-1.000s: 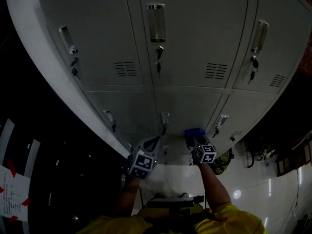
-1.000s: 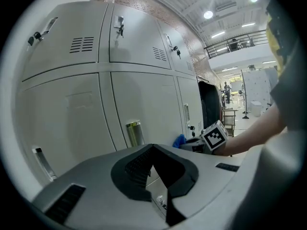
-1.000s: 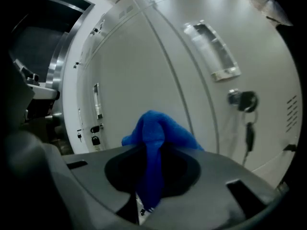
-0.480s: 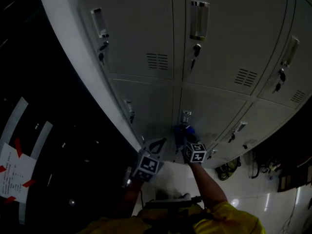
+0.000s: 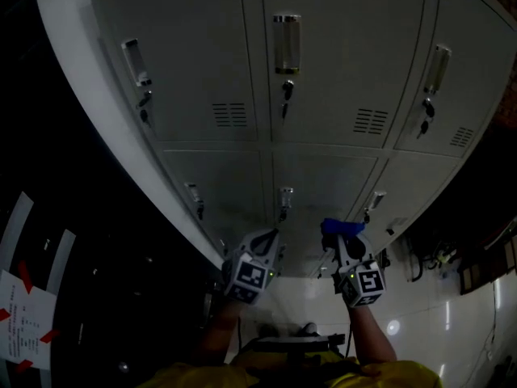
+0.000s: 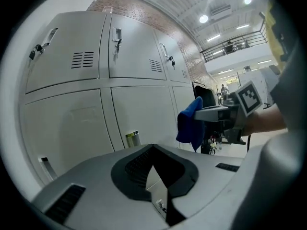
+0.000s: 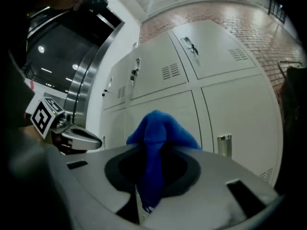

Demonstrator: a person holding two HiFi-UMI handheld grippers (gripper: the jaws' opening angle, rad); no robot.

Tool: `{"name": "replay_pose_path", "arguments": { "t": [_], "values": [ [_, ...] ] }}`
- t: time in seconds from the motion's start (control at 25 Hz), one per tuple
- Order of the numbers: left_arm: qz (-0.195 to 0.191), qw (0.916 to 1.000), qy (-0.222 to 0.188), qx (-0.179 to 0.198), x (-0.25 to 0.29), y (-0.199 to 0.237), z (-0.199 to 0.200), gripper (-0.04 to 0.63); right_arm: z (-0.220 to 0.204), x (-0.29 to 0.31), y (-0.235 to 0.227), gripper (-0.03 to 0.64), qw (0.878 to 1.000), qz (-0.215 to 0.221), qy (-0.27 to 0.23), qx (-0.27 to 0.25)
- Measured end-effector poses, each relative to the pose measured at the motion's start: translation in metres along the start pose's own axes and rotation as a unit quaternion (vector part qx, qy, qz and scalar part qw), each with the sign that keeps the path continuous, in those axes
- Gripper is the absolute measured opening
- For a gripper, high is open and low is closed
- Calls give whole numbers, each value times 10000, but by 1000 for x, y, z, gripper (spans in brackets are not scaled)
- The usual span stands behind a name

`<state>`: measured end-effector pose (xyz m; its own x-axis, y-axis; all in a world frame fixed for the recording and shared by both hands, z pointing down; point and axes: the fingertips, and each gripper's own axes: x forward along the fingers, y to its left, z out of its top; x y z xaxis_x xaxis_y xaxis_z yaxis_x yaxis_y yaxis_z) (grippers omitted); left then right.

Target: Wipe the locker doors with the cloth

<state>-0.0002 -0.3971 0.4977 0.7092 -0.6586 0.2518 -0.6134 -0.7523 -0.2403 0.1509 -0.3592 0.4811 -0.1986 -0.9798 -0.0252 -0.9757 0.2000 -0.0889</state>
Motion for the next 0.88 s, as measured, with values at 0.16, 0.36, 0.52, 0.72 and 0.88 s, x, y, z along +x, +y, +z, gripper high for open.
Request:
{"name": "replay_pose_path", "arguments": {
  "t": [0.16, 0.36, 0.52, 0.72, 0.88],
  "values": [
    [-296, 9996, 39, 24, -16, -19, -10, 2, -10, -28, 31, 67, 9999, -46, 87, 85],
    [-460, 9989, 35, 19, -39, -39, -20, 2, -37, -63, 40, 66, 9979, -242, 304, 524],
    [-380, 9992, 56, 68, -76, -67, -20, 2, -28, -93, 57, 66, 9984, -30, 167, 538],
    [-290, 9995, 79, 77, -123, -127, -15, 2, 1, -164, 79, 66, 9985, 266, -180, 438],
    [-126, 9999, 81, -59, -170, -198, -14, 3, 2, -259, 84, 66, 9986, 305, -203, 380]
  ]
}}
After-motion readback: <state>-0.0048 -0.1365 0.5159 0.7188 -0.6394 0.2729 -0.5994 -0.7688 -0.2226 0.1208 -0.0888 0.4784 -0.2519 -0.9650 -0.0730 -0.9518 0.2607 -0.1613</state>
